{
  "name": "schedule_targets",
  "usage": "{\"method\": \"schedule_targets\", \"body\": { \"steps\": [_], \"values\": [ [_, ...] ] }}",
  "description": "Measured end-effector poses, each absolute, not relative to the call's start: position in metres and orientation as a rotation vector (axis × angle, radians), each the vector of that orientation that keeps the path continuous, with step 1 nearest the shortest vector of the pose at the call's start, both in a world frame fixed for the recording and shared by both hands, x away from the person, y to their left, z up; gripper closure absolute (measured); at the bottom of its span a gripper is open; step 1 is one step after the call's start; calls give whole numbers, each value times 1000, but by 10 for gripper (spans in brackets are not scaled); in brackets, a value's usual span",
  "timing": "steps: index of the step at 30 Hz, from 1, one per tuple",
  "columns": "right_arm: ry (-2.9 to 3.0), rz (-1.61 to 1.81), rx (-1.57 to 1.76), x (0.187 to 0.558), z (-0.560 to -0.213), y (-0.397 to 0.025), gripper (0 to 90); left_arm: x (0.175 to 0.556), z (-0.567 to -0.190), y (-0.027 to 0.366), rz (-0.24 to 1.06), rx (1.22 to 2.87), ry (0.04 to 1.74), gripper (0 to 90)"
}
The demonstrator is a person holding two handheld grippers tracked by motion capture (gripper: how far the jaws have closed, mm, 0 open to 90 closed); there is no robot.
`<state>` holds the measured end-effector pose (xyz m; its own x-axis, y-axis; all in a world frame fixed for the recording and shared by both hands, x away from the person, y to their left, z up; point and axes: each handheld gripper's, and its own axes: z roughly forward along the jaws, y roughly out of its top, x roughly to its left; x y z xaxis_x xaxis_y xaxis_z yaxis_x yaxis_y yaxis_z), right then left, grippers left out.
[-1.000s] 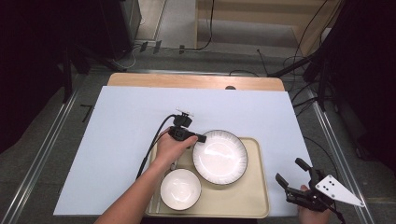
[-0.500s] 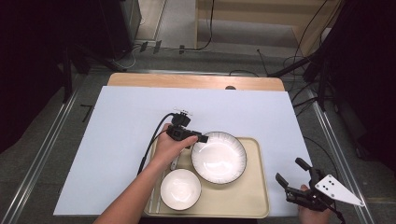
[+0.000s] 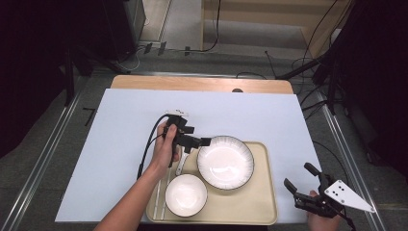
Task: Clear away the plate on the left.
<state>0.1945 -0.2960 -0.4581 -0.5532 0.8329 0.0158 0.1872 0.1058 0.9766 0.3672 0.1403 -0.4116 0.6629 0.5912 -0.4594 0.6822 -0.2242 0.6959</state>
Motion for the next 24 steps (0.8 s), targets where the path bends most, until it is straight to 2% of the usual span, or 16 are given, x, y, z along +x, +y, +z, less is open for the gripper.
{"method": "schedule_targets", "body": {
  "steps": [12, 21, 24],
  "values": [
    [1836, 1481, 1000, 195, -460, -294, 131, 347, -396, 165, -40, 1849, 962, 0],
    [1842, 1477, 995, 196, -460, -293, 130, 335, -401, 191, 24, 1826, 984, 0],
    [1842, 1476, 996, 196, -460, -293, 130, 331, -404, 199, 84, 1833, 999, 0]
  ]
}}
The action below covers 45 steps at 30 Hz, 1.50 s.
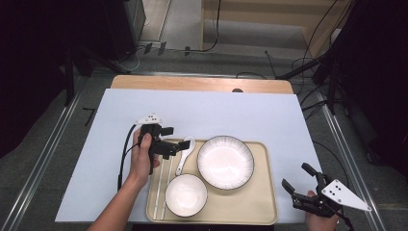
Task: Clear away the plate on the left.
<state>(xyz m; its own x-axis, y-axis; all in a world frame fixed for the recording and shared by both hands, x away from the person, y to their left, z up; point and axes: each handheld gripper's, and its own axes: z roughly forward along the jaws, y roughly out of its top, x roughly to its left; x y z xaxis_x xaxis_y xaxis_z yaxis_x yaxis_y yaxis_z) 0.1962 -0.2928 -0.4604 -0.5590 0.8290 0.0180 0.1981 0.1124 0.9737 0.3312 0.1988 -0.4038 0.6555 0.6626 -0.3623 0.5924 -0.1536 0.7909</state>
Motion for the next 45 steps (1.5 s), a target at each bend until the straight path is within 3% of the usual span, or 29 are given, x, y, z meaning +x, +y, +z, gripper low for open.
{"method": "schedule_targets", "body": {
  "steps": [45],
  "values": [
    [1839, 1484, 998, 196, -461, -292, 130, 273, -426, 277, 209, 1692, 1039, 0]
  ]
}}
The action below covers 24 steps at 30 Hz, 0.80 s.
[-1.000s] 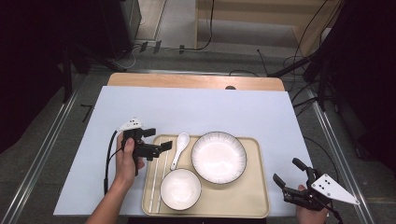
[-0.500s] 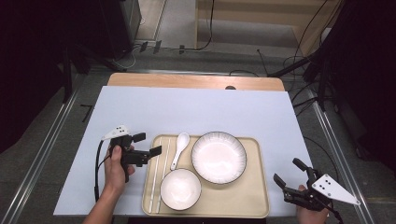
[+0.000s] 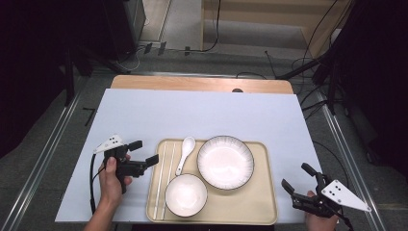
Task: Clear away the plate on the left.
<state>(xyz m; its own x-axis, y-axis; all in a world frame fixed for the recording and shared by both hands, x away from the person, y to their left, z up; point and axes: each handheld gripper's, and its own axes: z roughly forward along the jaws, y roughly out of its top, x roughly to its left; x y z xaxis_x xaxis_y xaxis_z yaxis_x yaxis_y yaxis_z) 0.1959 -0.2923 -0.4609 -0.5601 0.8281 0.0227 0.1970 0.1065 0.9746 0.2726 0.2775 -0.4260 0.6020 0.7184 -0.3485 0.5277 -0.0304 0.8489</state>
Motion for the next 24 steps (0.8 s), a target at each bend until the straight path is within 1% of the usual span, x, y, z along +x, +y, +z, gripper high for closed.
{"method": "schedule_targets", "body": {
  "steps": [13, 24],
  "values": [
    [1830, 1484, 1004, 195, -461, -294, 131, 257, -432, 303, 244, 1669, 1096, 0],
    [1827, 1485, 1008, 194, -461, -296, 130, 245, -434, 315, 294, 1679, 1107, 0]
  ]
}}
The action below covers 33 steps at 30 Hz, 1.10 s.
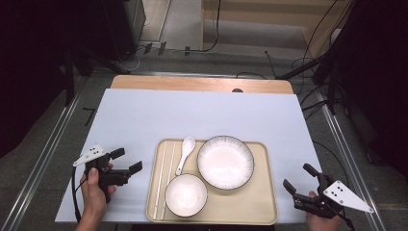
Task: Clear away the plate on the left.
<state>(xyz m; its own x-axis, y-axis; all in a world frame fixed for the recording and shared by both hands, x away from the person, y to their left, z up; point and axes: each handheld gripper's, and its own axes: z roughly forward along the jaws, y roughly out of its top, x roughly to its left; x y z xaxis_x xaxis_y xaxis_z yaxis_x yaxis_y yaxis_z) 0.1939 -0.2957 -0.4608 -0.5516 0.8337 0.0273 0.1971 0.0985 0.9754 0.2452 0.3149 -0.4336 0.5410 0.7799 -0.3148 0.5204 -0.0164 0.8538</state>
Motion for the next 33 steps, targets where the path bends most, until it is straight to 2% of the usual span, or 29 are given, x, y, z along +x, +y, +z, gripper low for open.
{"method": "schedule_targets", "body": {
  "steps": [33],
  "values": [
    [1824, 1464, 1015, 192, -462, -298, 130, 216, -438, 360, 371, 1642, 1165, 0]
  ]
}}
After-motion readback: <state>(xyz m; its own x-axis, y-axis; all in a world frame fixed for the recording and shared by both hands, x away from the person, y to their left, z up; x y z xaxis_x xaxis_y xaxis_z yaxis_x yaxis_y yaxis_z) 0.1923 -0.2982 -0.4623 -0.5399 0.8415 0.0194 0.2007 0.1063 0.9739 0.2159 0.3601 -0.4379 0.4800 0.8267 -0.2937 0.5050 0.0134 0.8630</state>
